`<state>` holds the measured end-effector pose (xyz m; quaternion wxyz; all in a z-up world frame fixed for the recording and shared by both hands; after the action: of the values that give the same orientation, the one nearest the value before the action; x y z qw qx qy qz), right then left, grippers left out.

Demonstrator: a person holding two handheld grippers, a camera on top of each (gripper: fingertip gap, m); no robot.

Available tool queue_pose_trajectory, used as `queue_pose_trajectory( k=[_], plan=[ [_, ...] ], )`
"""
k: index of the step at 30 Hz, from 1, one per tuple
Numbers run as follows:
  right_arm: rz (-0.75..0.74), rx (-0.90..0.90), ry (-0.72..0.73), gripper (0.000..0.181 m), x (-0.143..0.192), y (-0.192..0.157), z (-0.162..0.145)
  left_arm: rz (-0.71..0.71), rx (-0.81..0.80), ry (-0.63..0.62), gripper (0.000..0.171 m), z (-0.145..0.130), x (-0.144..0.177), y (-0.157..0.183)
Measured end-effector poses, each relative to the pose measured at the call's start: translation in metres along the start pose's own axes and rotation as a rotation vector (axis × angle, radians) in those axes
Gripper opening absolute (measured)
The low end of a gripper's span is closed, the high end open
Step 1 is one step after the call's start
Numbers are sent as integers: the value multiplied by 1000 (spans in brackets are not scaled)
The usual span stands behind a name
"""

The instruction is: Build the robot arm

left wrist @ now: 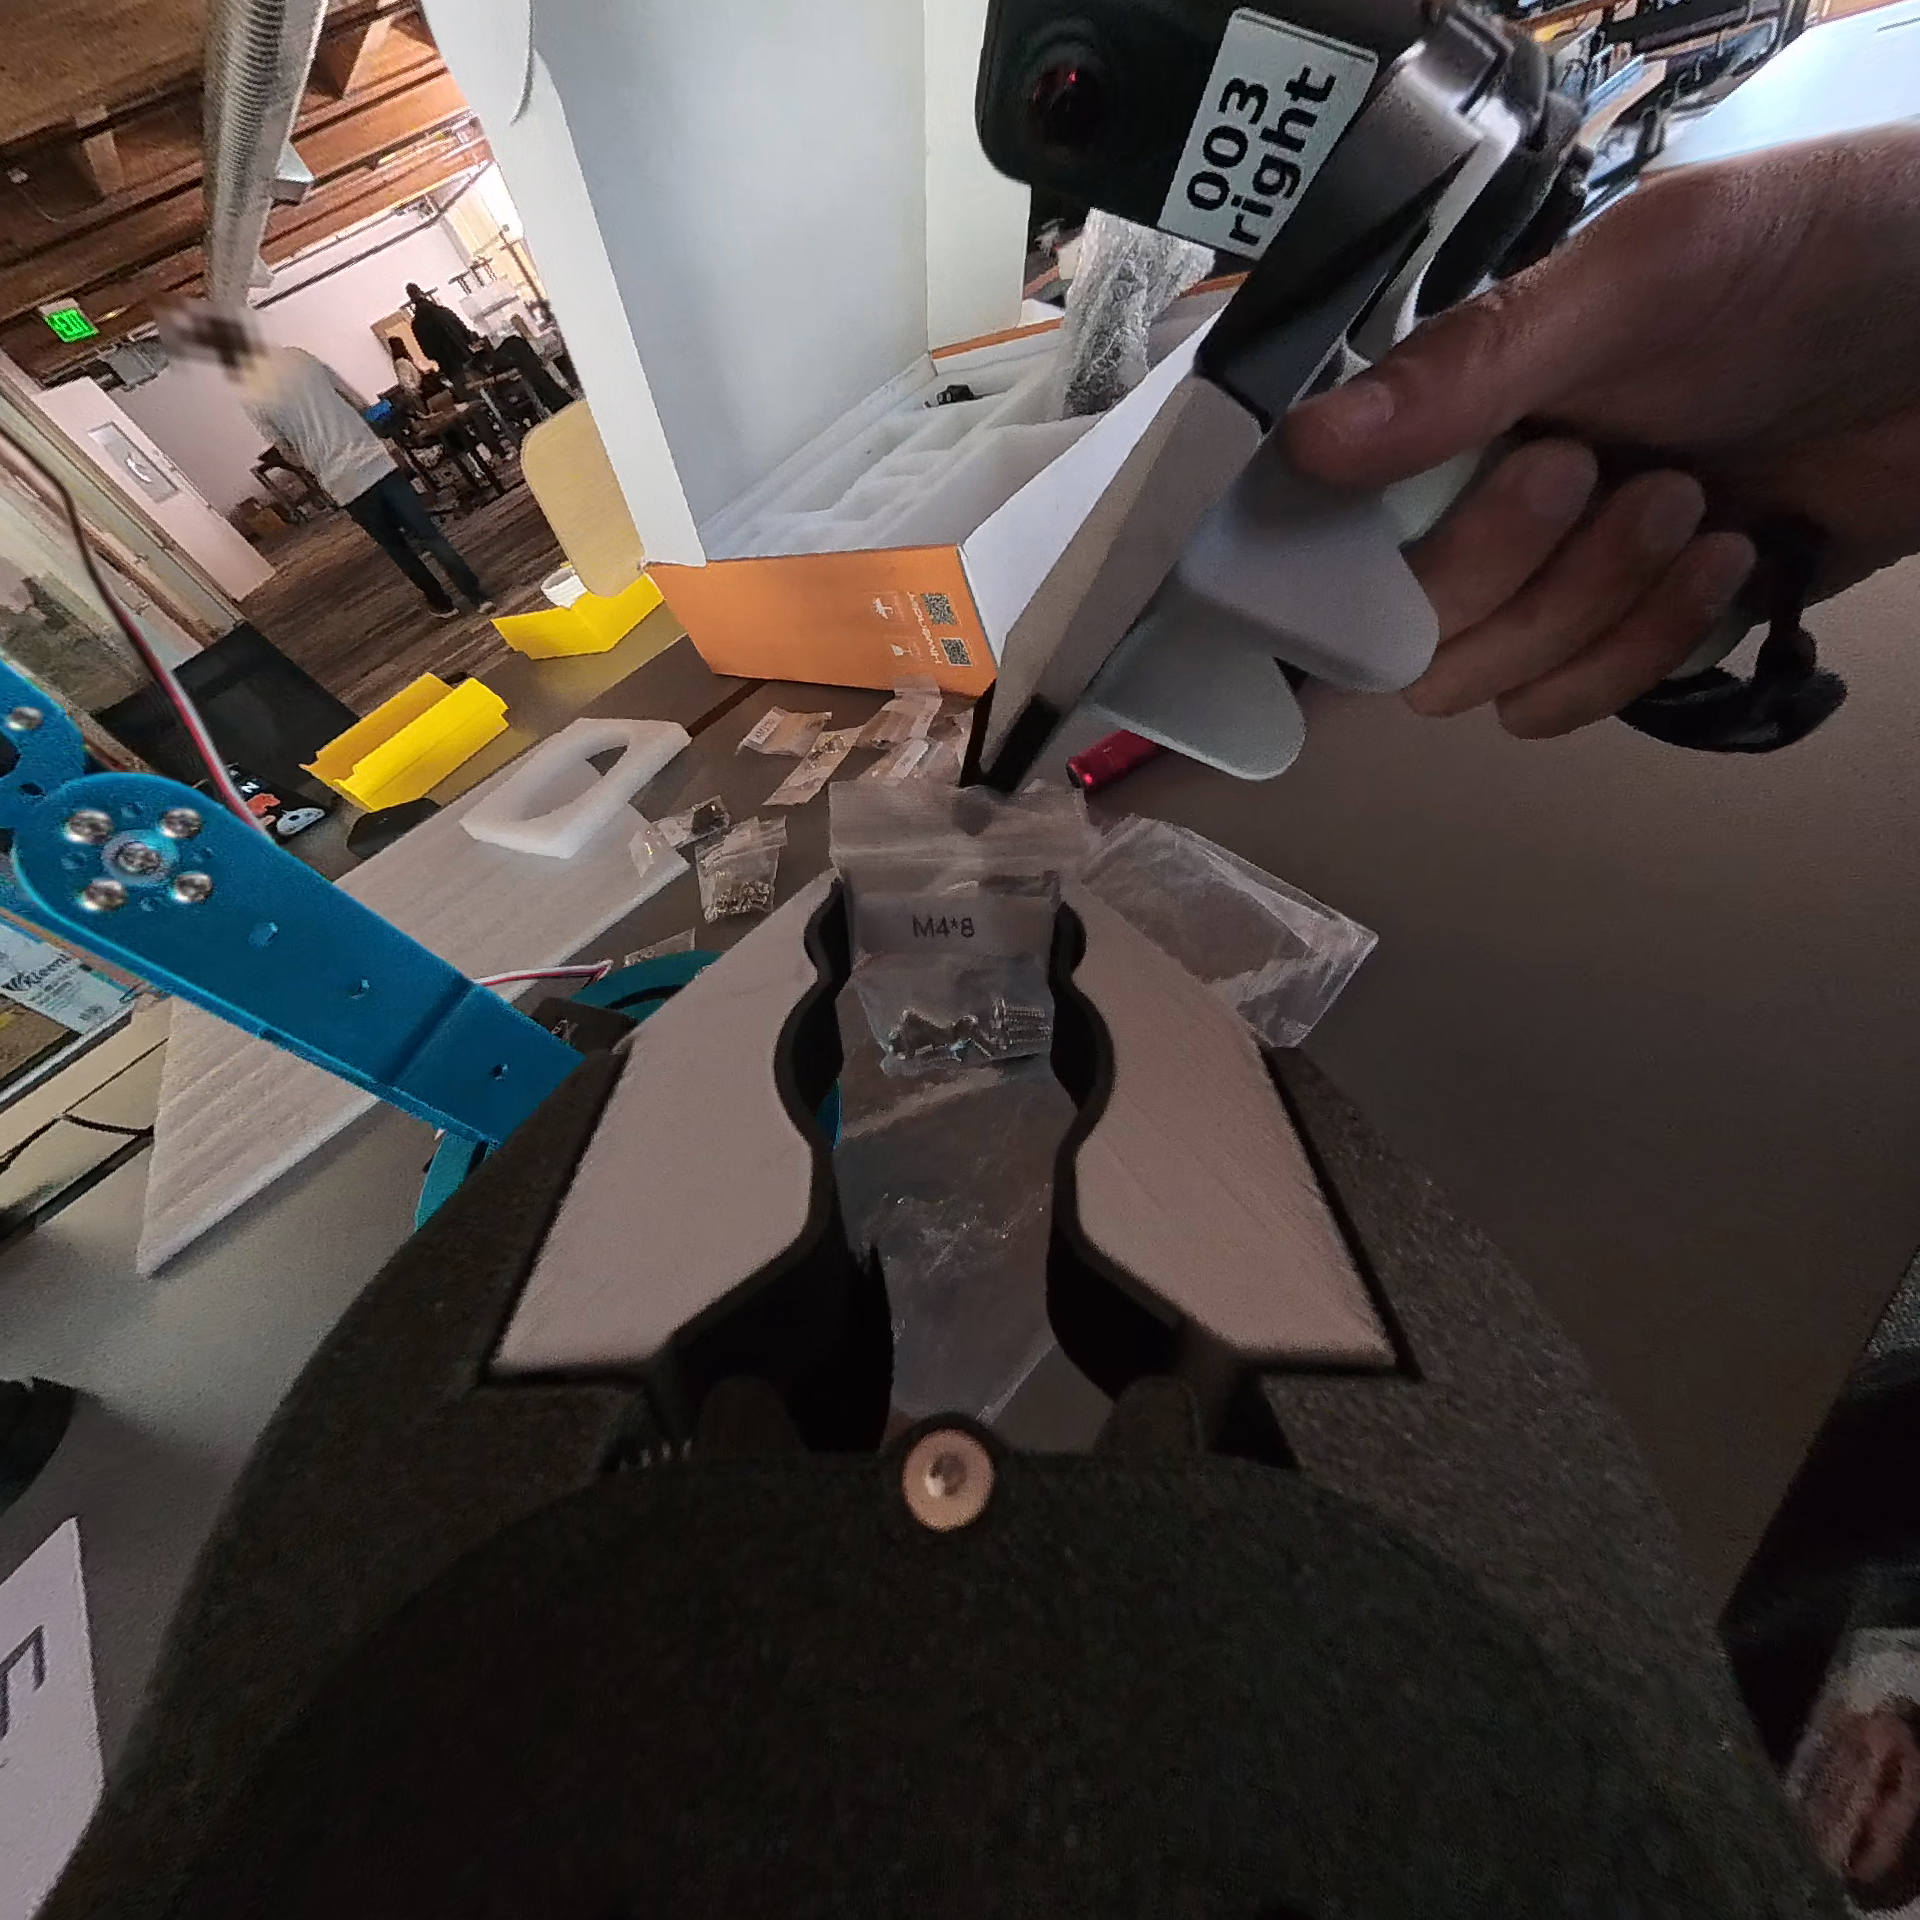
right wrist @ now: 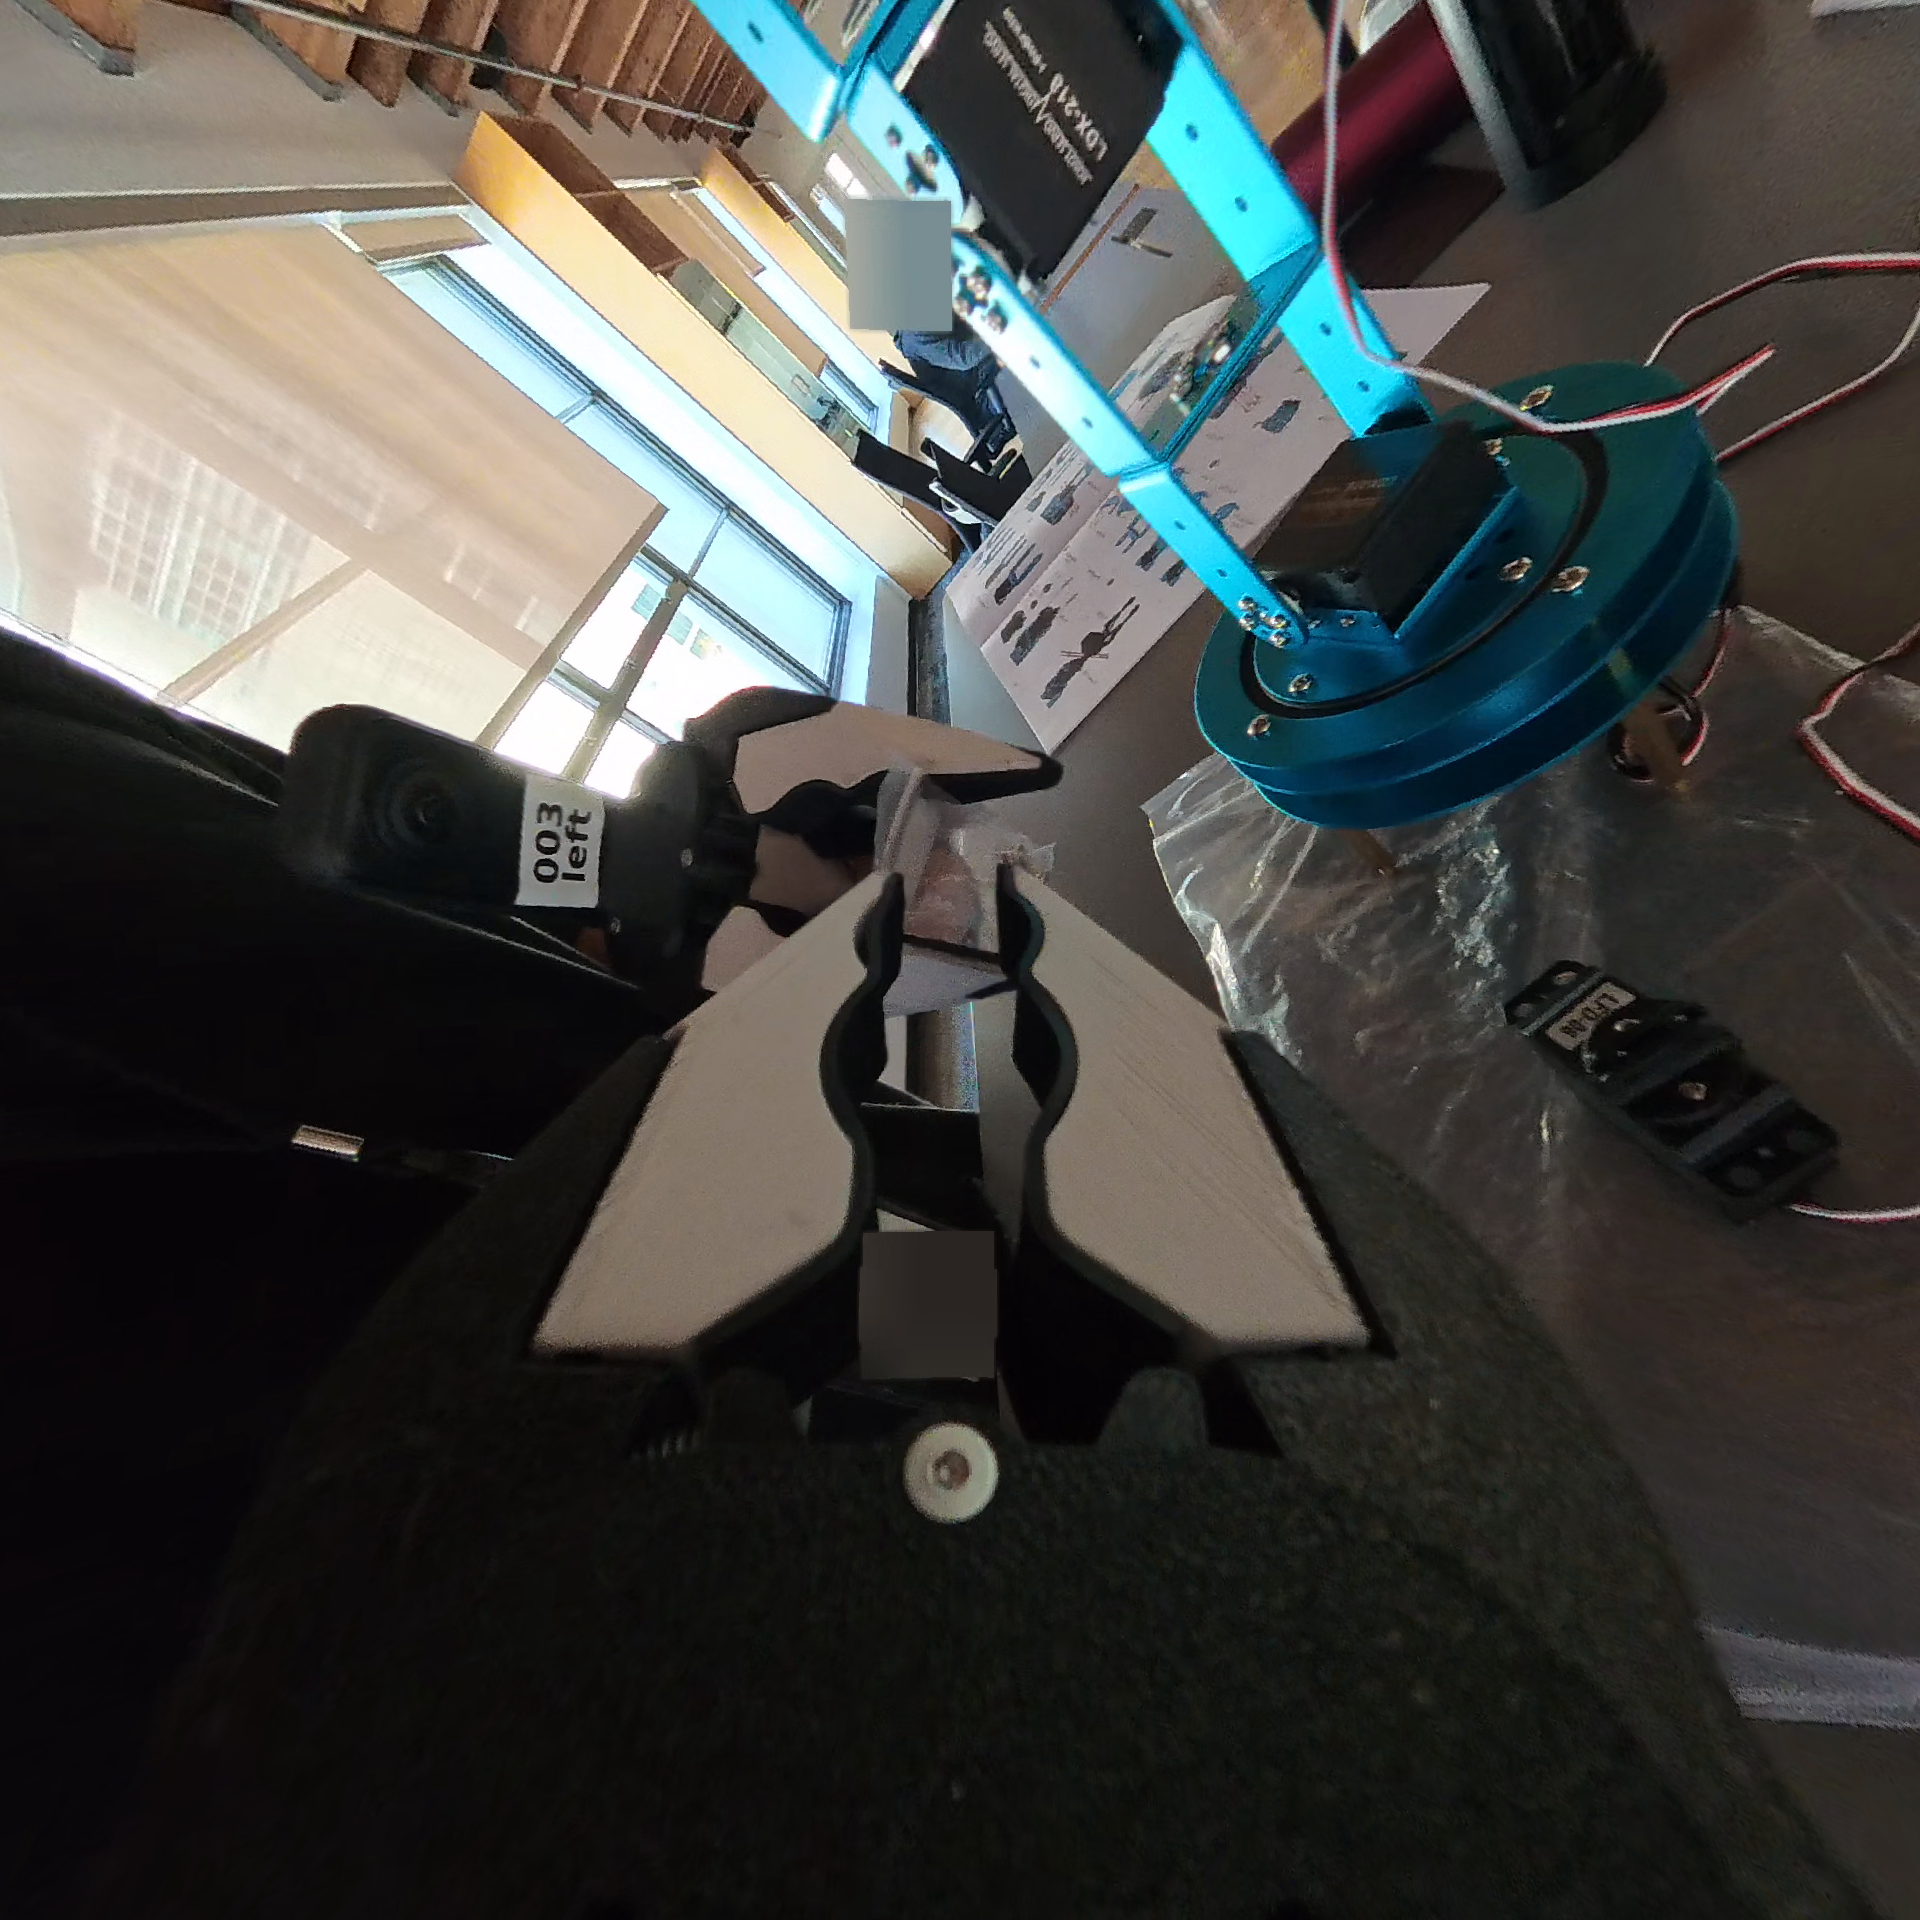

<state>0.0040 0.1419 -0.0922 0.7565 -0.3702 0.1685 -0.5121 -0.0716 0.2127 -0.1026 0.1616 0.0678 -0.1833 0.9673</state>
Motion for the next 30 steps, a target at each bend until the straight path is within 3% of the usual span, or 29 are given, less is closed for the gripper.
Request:
queue_pose_trajectory(
  k=[30],
  plan=[
    [-8, 3, -39, 17, -16, -3, -5, -8, -24, -40, 35, -12, 1, -2]
  ],
)
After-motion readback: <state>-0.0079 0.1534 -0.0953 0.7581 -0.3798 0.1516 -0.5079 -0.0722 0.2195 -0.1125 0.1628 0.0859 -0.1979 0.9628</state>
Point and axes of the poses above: each gripper's, where its closed fingertips meet, x back along the fingers, z out of its top, y = z × x across the jaws, the point moved 6 cm from there along x, back along the fingers, and after that the axes turned 3 degrees about y, right-handed, at the moved point
